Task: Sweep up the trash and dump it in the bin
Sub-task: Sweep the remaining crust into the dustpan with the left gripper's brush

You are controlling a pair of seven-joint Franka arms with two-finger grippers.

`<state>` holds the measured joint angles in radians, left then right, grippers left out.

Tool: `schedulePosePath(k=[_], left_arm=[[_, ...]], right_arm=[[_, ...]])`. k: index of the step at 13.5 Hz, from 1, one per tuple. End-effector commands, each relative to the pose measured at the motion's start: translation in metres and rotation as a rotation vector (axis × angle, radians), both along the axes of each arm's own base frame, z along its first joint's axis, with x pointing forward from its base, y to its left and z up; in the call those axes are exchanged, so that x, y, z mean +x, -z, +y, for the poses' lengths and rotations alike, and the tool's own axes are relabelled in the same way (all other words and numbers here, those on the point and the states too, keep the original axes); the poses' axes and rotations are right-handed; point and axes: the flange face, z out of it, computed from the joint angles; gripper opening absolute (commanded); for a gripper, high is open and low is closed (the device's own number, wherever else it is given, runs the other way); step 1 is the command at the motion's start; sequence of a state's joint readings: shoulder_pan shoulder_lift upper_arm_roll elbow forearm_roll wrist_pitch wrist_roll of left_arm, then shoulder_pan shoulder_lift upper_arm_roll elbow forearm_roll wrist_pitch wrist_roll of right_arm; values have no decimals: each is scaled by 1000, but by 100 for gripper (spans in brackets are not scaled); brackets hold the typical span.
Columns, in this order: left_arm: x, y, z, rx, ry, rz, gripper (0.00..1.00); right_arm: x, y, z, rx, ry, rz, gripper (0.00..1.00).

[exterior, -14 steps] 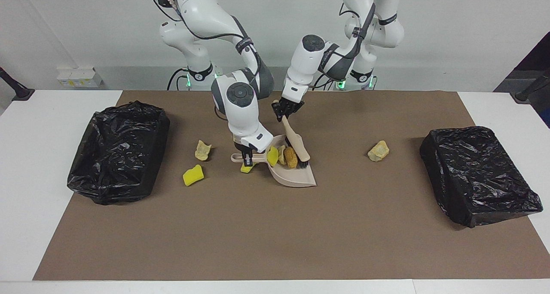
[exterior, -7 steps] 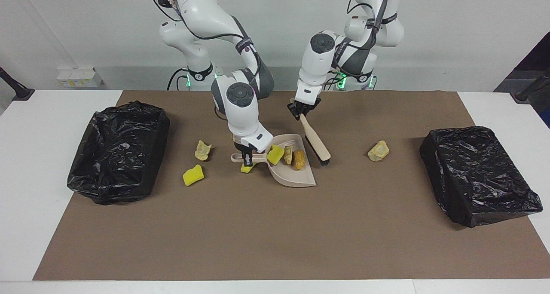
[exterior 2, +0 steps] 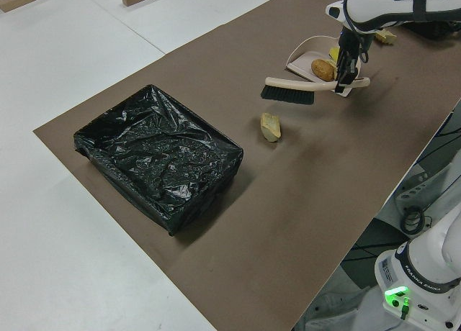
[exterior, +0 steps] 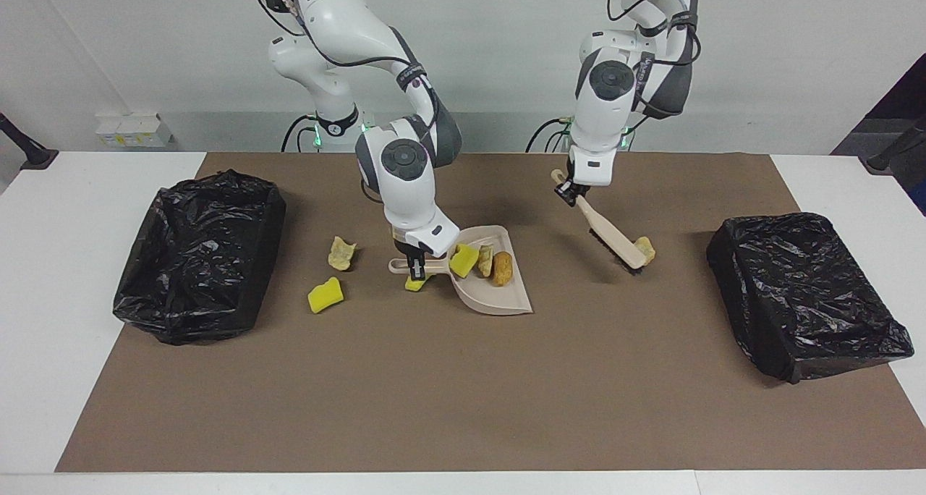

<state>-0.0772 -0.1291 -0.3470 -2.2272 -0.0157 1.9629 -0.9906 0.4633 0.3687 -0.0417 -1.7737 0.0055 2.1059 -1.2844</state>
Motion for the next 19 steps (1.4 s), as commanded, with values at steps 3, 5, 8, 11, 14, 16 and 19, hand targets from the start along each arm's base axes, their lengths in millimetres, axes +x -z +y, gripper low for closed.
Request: schedulePosePath(k=[3,5,8,11,14,16,19], left_arm=[[20,3,76,4,82,63,0],[12,2,89,53,105,96,0],[-24,23,103,93,101,81,0],[-33,48,97,71,110,52,0],[-19,56,61,-31,179,22,0],[-13,62,22,-83,316,25,0],[-16,59,-20,-170,458,-25,0]], right_arm=[[0,3,-4,-4,-20,-16,0],[0,3,-4,-4,-20,-16,0],[0,3,-4,-4,-20,-16,0],[0,3,-3,-2,-17,-15,0],[0,3,-4,-3,-13,-16,0],[0,3,-4,-3,-11,-16,0],[0,3,-4,-3,-11,-16,0]])
